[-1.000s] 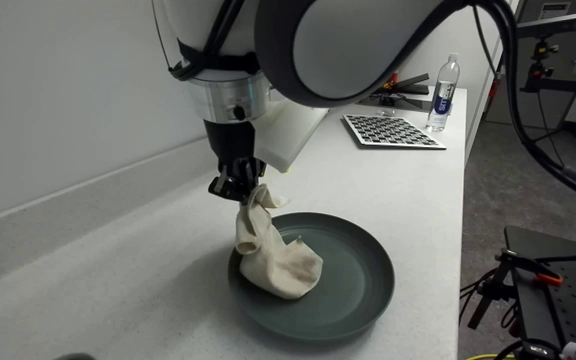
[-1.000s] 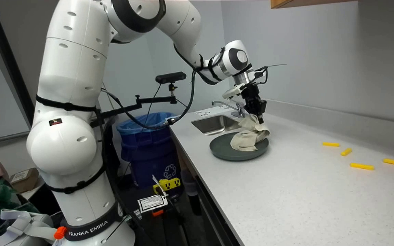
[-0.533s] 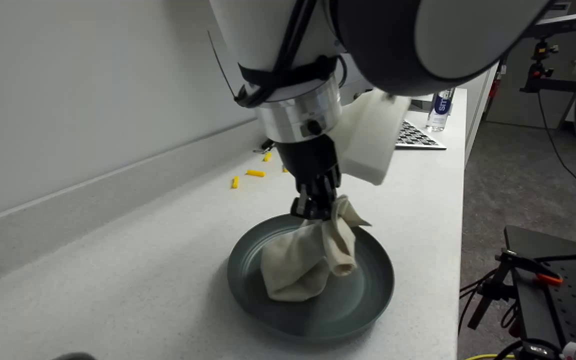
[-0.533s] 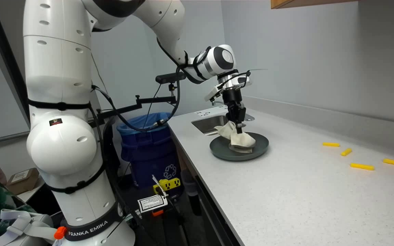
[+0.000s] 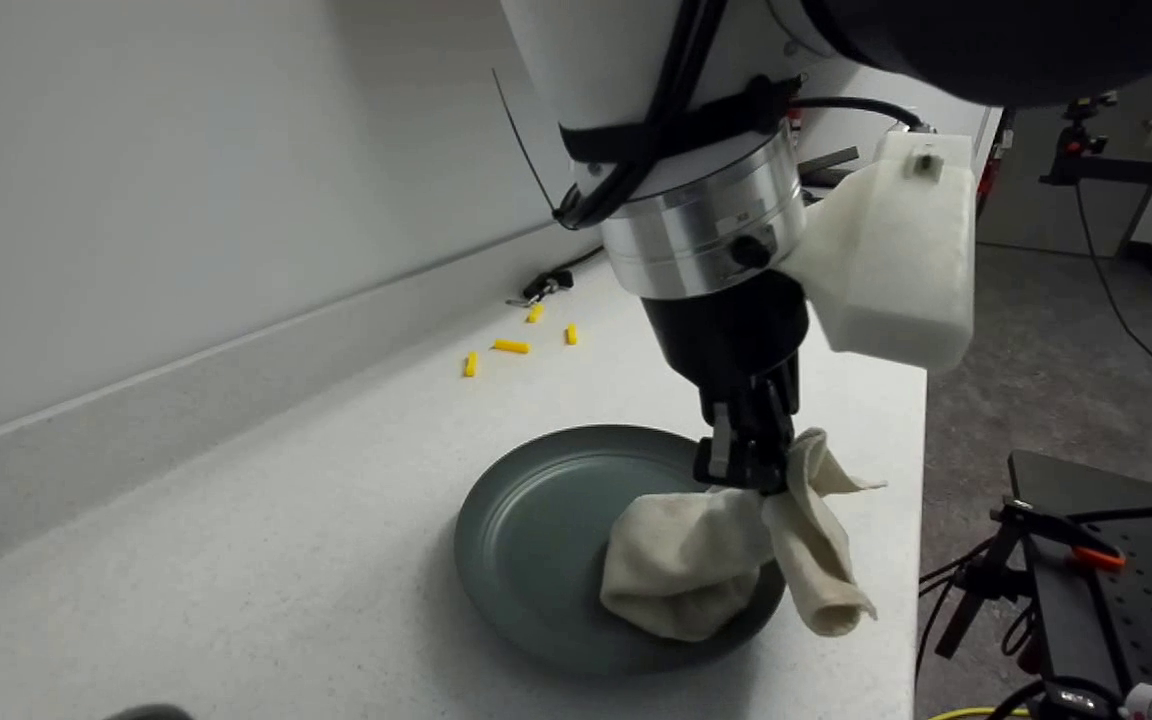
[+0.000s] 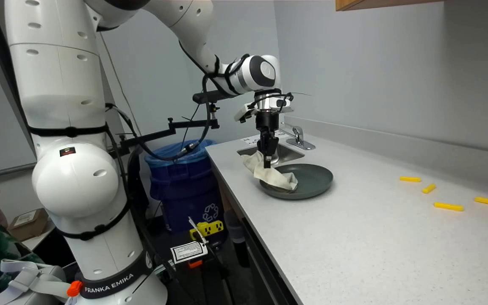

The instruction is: Use the towel on the left to wipe the grey plate

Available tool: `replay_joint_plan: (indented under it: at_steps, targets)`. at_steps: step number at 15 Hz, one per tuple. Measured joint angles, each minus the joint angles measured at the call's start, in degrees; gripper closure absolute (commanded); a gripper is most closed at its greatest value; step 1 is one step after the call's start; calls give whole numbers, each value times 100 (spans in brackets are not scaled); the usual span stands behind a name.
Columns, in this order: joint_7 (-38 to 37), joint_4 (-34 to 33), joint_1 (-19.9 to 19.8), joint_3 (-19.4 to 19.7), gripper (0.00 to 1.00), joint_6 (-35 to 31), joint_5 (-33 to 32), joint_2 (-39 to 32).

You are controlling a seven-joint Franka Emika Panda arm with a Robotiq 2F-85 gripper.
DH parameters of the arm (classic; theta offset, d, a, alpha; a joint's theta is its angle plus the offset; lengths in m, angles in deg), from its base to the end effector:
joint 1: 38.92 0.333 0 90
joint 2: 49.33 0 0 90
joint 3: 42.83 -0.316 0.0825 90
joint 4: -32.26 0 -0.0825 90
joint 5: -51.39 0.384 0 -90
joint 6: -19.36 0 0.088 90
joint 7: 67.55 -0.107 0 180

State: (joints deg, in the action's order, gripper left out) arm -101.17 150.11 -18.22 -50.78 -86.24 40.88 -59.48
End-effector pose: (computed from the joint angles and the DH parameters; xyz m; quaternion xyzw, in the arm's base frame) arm 0.4740 0.2413 0.3272 0.9789 0.0001 -0.1285 0.1590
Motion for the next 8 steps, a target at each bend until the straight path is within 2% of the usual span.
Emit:
replay_joint_plan:
  at_steps: [2,5,8]
  targets:
    - [22,120,-49,-40,99,-279,91,77]
    - [9,391,-110,-47,99,-1238,57,182]
    - [-127,549,-158,-29,99,-2251,-506,191]
